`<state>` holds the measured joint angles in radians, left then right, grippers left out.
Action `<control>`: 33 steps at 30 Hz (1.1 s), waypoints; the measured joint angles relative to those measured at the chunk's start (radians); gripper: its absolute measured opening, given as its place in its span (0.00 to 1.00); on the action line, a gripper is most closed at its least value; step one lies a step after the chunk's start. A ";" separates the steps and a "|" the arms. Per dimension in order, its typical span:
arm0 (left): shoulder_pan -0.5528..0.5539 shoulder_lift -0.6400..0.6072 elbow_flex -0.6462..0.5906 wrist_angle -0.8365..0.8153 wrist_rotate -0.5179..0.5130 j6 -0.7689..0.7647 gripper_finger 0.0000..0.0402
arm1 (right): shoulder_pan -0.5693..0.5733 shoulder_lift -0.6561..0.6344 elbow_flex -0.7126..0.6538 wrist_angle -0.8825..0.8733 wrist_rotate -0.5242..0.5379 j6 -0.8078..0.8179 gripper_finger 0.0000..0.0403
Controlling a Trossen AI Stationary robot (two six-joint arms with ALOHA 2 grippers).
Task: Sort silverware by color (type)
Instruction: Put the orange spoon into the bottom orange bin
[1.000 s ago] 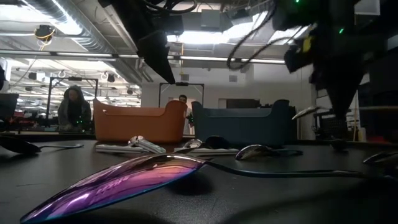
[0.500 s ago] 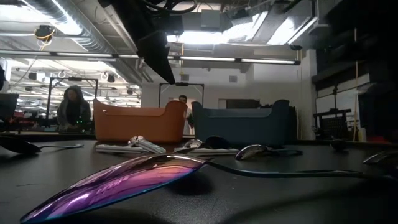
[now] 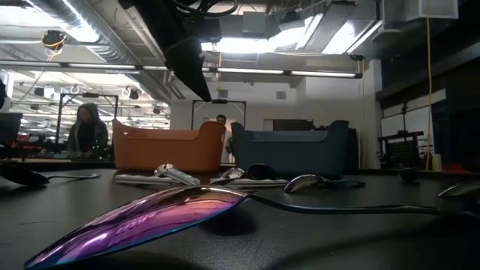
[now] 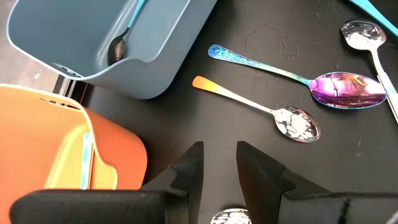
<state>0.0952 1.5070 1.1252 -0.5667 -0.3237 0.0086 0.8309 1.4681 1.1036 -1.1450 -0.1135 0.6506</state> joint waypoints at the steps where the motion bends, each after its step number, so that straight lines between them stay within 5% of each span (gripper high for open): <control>1: 0.000 0.000 0.000 0.000 0.000 0.000 0.22 | 0.014 0.000 0.013 0.000 0.008 0.000 0.00; 16: 0.000 0.000 0.000 0.000 0.000 -0.002 0.22 | 0.081 0.010 0.144 0.198 -0.077 0.130 0.00; 23: 0.000 0.000 0.000 0.000 0.000 -0.002 0.22 | 0.080 0.079 0.144 0.211 -0.199 0.122 0.00; 33: 0.000 0.000 0.000 0.000 0.000 -0.002 0.22 | 0.079 0.133 0.144 0.212 -0.211 0.048 0.00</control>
<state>0.0952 1.5070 1.1252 -0.5671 -0.3237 0.0067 0.9100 1.6015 1.2476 -0.9334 -0.3244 0.6987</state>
